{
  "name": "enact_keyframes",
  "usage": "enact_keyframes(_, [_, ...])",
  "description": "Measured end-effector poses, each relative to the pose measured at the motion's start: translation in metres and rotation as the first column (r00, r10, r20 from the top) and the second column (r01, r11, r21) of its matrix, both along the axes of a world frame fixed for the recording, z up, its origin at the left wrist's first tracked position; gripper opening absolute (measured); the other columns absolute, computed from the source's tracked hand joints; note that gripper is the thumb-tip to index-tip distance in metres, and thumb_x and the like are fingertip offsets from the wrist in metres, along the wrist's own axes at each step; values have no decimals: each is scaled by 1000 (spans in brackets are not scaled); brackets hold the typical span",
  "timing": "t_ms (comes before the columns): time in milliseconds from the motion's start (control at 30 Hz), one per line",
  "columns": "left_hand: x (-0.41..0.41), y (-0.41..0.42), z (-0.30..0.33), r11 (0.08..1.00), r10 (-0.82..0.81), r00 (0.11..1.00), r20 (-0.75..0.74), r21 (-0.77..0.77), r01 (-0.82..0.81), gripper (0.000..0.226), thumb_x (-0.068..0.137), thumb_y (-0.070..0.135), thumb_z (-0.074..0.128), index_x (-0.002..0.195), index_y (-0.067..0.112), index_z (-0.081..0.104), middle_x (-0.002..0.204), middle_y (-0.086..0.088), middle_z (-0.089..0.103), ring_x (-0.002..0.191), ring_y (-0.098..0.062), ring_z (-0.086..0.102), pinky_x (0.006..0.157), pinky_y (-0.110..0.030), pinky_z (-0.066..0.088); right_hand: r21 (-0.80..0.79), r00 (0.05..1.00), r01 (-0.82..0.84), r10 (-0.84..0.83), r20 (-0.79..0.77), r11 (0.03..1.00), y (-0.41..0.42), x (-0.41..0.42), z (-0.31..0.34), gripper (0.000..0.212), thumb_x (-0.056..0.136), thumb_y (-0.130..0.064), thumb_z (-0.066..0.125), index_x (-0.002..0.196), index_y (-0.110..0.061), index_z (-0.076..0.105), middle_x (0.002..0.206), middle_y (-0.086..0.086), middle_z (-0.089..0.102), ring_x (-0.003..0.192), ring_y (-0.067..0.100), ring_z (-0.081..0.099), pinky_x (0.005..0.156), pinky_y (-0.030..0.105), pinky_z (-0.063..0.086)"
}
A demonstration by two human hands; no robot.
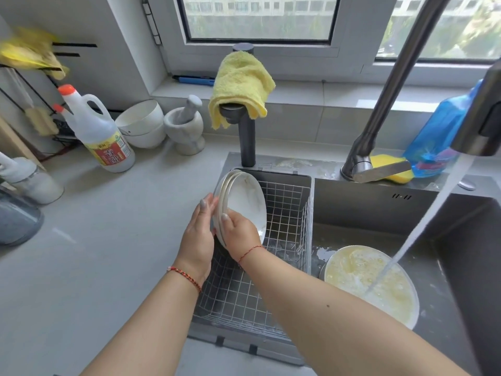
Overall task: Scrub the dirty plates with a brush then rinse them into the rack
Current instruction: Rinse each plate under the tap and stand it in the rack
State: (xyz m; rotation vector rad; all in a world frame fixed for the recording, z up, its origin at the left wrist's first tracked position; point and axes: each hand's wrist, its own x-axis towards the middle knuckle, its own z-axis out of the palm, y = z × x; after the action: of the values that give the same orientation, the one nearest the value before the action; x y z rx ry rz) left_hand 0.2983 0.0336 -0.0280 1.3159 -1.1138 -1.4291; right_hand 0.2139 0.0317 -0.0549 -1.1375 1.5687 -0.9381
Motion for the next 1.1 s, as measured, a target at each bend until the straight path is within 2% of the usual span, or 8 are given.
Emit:
enact_keyframes(167, [-16, 6, 11, 985, 105, 979, 176, -152, -78, 48, 106, 42, 32, 146, 18, 44, 145, 6, 48, 130, -2, 41, 108, -21, 29, 3, 999, 42, -42, -25, 999, 22, -22, 13, 44, 100, -31, 44, 141, -16, 44, 143, 1, 48, 134, 14, 42, 111, 26, 31])
enact_keyframes(267, [-41, 21, 22, 947, 142, 962, 232, -314, -63, 56, 93, 55, 35, 133, 22, 56, 136, 8, 55, 130, -9, 47, 109, -28, 35, -131, 993, 66, -77, -84, 989, 50, -48, 28, 34, 99, -26, 47, 131, -18, 56, 130, -6, 59, 117, 5, 53, 101, 20, 39])
enact_keyframes(400, [-89, 53, 32, 951, -66, 975, 210, -283, 126, 37, 95, 50, 36, 121, 34, 57, 125, 10, 60, 120, -9, 55, 101, -29, 44, -241, 968, 70, -124, -218, 968, 95, -91, 30, 21, 96, -22, 51, 110, -22, 67, 100, -15, 67, 91, -2, 59, 81, 16, 48])
enact_keyframes(500, [-122, 73, 25, 942, -227, 950, 214, -201, 270, 19, 104, 34, 40, 109, 43, 56, 116, 16, 61, 110, 0, 59, 90, -17, 48, -223, 932, 88, -159, -325, 971, 129, -129, 25, 16, 95, -21, 52, 99, -20, 68, 85, -15, 63, 81, 0, 58, 73, 17, 48])
enact_keyframes(633, [-156, 90, 0, 931, -364, 909, 202, 32, 365, 21, 105, 28, 38, 99, 36, 56, 102, 10, 61, 97, -4, 60, 82, -19, 50, 113, 898, 52, 3, -440, 992, 165, -178, 10, 19, 96, -28, 50, 101, -22, 67, 95, -8, 68, 88, 8, 59, 80, 21, 48])
enact_keyframes(833, [-191, 102, -48, 789, -443, 894, 70, 504, 351, 32, 106, 39, 36, 81, 25, 52, 86, 7, 56, 84, -13, 54, 88, -34, 37, 606, 785, 190, 251, -566, 773, 183, -264, -40, 17, 92, -21, 43, 91, -13, 58, 87, 5, 61, 77, 21, 56, 69, 26, 44])
enact_keyframes(967, [-198, 108, -77, 681, -418, 909, 15, 667, 302, 38, 103, 49, 39, 118, 19, 58, 117, 1, 61, 117, -19, 51, 104, -35, 35, 663, 783, 336, 193, -592, 669, 185, -305, -67, 17, 91, -15, 43, 105, -12, 52, 102, 8, 62, 81, 23, 54, 65, 25, 41])
enact_keyframes(1100, [-200, 102, -127, 672, -411, 904, 116, 709, 214, 67, 94, 63, 45, 147, 23, 40, 154, 4, 39, 146, -24, 29, 118, -43, 29, 707, 798, 320, 223, -560, 630, 189, -316, -91, 38, 88, -8, 41, 123, -6, 55, 108, 8, 64, 94, 25, 61, 70, 26, 44])
